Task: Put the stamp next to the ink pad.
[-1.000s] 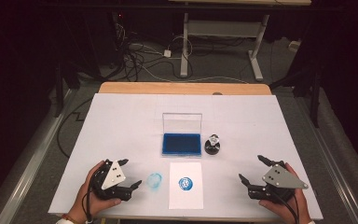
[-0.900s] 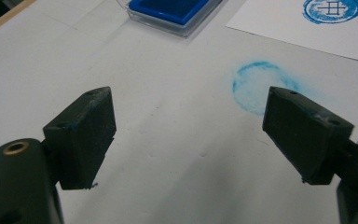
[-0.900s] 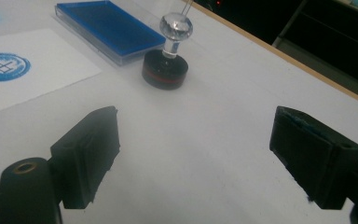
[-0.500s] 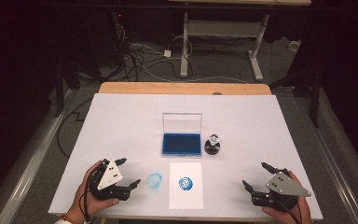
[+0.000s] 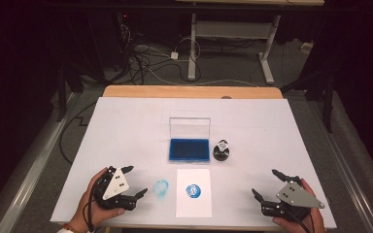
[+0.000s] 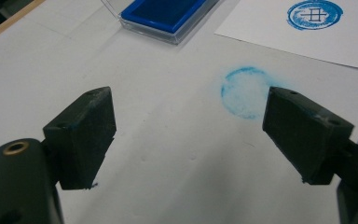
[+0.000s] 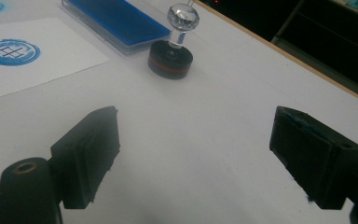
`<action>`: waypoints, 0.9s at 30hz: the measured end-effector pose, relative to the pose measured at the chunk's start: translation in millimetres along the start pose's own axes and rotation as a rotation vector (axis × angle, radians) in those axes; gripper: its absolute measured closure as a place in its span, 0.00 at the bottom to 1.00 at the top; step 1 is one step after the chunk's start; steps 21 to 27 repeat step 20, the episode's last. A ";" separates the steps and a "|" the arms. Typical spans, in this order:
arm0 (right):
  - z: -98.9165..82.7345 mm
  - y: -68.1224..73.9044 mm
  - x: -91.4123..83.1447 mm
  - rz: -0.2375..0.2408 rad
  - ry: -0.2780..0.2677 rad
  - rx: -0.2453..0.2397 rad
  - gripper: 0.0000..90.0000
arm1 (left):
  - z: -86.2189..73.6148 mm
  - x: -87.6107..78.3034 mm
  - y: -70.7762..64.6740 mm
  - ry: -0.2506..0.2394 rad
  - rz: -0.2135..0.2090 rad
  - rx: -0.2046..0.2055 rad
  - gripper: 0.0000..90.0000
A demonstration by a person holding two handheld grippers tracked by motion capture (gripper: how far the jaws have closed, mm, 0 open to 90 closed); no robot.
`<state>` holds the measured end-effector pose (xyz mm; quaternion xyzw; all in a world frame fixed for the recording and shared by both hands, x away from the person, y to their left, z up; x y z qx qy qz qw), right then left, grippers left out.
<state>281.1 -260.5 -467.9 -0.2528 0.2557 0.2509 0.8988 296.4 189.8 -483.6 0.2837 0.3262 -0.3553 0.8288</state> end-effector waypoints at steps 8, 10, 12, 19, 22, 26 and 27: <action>-0.1 -0.7 -0.2 -0.002 0.000 -0.008 0.18 | 0.2 3.7 -0.9 0.015 -0.009 0.003 0.18; -0.1 -0.6 0.3 0.001 0.001 -0.008 0.18 | 0.0 4.6 -1.6 0.021 -0.017 -0.003 0.18; 0.4 -0.2 0.5 0.003 -0.001 -0.010 0.18 | 0.0 5.1 -1.3 0.023 -0.017 -0.003 0.18; -0.2 -0.8 1.8 0.005 0.004 -0.014 0.18 | 0.1 6.8 -0.9 0.032 -0.021 -0.008 0.18; -0.2 -1.3 1.8 0.004 0.001 -0.012 0.18 | -0.2 7.3 -0.8 0.033 -0.021 -0.011 0.18; -0.2 -1.3 1.8 0.004 0.001 -0.012 0.18 | -0.2 7.3 -0.8 0.033 -0.021 -0.011 0.18; -0.2 -1.3 1.8 0.004 0.001 -0.012 0.18 | -0.2 7.3 -0.8 0.033 -0.021 -0.011 0.18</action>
Point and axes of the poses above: each handheld gripper's, and its own axes: x roughly forward along the jaws, z roughly out of its top, y roughly to its left, the point moved 4 cm from there along x, roughly forward along the jaws, and after that the axes turned 11 degrees about y, right-handed, at the moved point
